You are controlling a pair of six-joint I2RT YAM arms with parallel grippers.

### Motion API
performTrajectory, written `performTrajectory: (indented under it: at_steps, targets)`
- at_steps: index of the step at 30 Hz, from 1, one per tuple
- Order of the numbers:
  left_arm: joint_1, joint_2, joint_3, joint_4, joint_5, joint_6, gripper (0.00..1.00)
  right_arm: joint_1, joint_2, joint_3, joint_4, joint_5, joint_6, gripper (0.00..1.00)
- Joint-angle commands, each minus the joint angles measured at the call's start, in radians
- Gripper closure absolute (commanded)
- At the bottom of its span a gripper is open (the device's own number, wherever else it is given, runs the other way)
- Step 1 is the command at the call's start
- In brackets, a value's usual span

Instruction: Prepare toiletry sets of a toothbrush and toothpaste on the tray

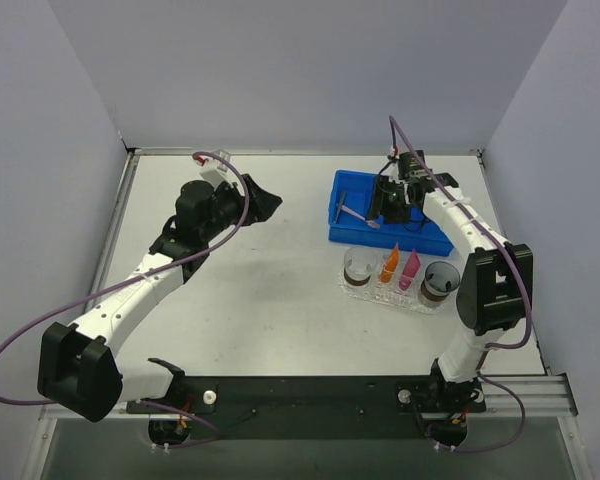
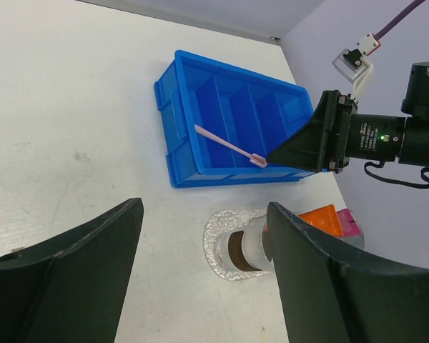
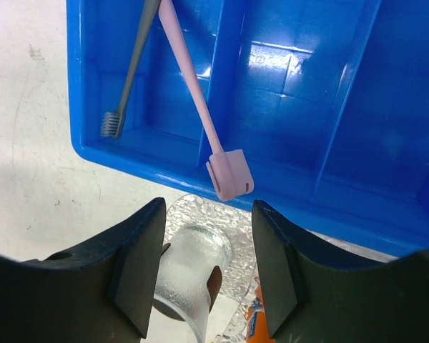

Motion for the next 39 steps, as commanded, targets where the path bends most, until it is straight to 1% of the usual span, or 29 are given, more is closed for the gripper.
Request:
performTrajectory:
  at_steps: [1,13,20,30,39]
  targets:
    - [0.004,-0.005,0.023,0.012,-0.008,0.028,0.20,-0.014,0.024,0.048,-0.025,-0.019,-0.027,0.53]
    - [0.004,0.019,0.042,-0.011,-0.006,0.051,0.20,-0.018,0.102,0.080,-0.033,-0.014,-0.064,0.52]
    - [0.006,0.036,0.055,-0.018,-0.006,0.055,0.20,-0.021,0.150,0.106,-0.039,-0.037,-0.050,0.57]
    - [0.006,0.042,0.058,-0.022,-0.009,0.057,0.20,-0.029,0.168,0.111,-0.049,-0.066,-0.027,0.62]
    - [0.006,0.041,0.055,-0.026,-0.014,0.057,0.20,-0.052,0.159,0.111,-0.054,-0.083,-0.015,0.79]
